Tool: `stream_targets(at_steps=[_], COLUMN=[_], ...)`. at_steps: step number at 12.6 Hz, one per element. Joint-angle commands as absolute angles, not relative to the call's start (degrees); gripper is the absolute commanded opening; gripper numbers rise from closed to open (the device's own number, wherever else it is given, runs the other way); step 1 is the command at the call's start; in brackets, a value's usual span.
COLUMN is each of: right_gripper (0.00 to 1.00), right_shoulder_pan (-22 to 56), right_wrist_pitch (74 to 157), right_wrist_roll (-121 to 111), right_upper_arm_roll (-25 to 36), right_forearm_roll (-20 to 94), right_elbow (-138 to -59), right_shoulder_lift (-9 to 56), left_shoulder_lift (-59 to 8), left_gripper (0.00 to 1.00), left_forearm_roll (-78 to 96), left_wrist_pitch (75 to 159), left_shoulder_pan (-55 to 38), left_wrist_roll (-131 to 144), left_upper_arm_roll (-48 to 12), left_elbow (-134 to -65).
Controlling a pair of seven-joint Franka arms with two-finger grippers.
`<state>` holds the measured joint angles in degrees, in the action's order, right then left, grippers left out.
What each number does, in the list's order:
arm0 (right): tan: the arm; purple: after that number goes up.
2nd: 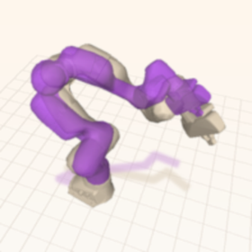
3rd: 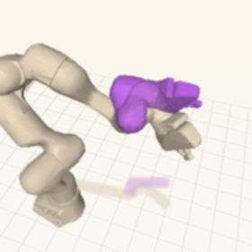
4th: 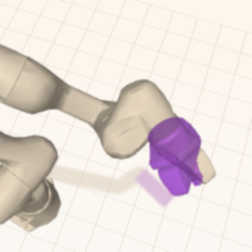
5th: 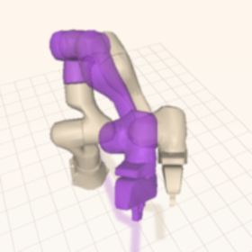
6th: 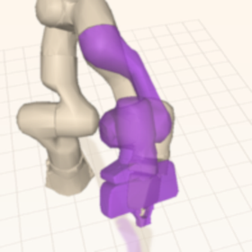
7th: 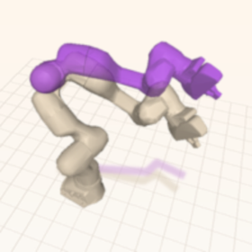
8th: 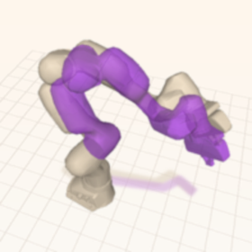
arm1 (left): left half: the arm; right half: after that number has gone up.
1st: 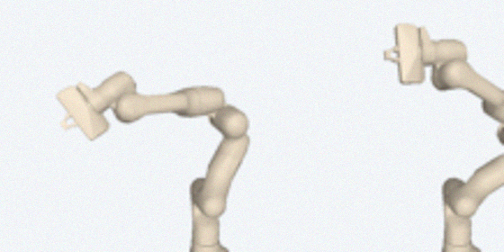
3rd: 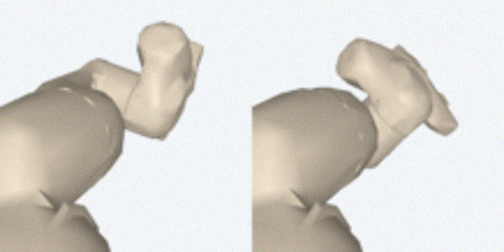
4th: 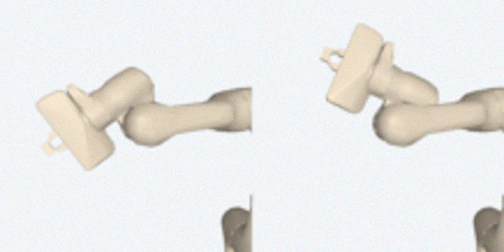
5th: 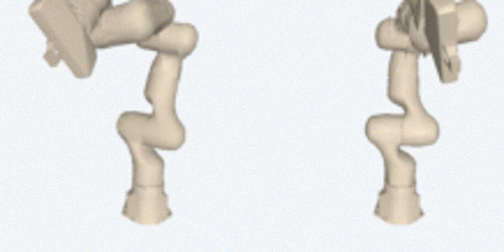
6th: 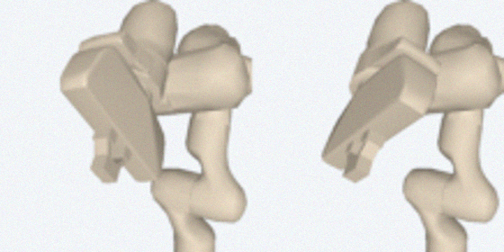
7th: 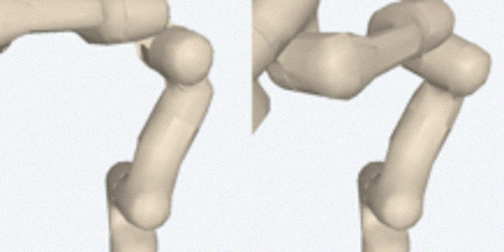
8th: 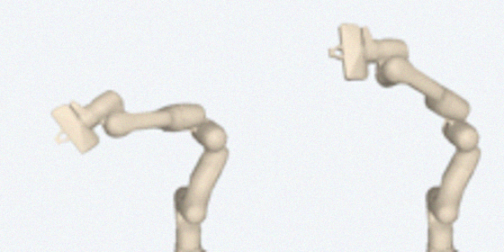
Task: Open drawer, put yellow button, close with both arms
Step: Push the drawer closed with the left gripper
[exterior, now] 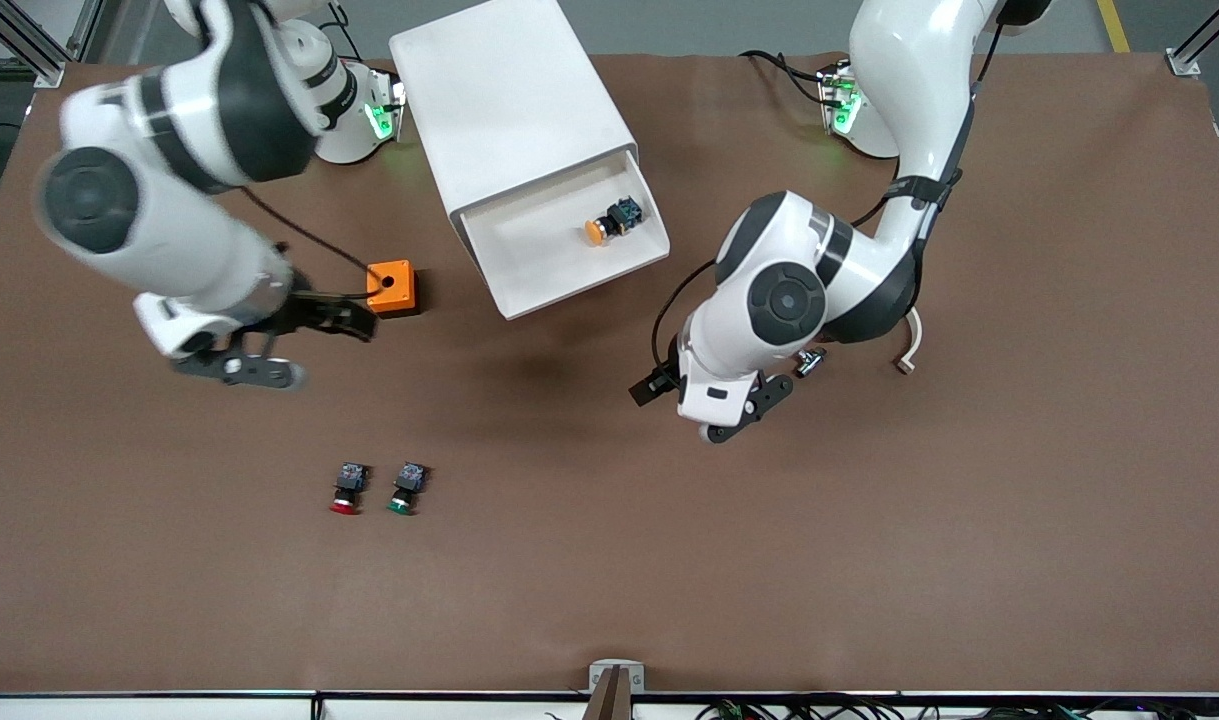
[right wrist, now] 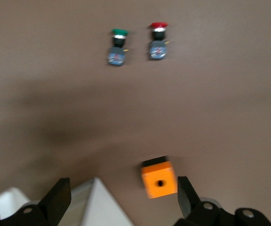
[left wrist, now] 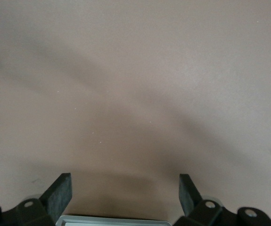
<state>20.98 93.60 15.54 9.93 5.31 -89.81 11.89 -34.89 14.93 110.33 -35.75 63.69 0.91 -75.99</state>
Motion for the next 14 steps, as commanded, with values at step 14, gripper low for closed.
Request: stream_targets(at_steps=[14], right_gripper=[1.0], right_shoulder_pan=[3.78], right_wrist_pitch=[83.67], right_wrist_roll=[-2.81], right_upper_arm_roll=[8.97], right_forearm_roll=[-1.58], right_elbow=[-80.42], right_shoulder_lift=[11.16], left_shoulder_lift=[-29.36], left_gripper=[1.0], left_forearm_roll=[12.65], left_wrist_pitch=[111.18], left_shoulder_pan=[-49.39], left_wrist_roll=[71.27], left_upper_arm_roll=[-2.28], left_elbow=[-85.25])
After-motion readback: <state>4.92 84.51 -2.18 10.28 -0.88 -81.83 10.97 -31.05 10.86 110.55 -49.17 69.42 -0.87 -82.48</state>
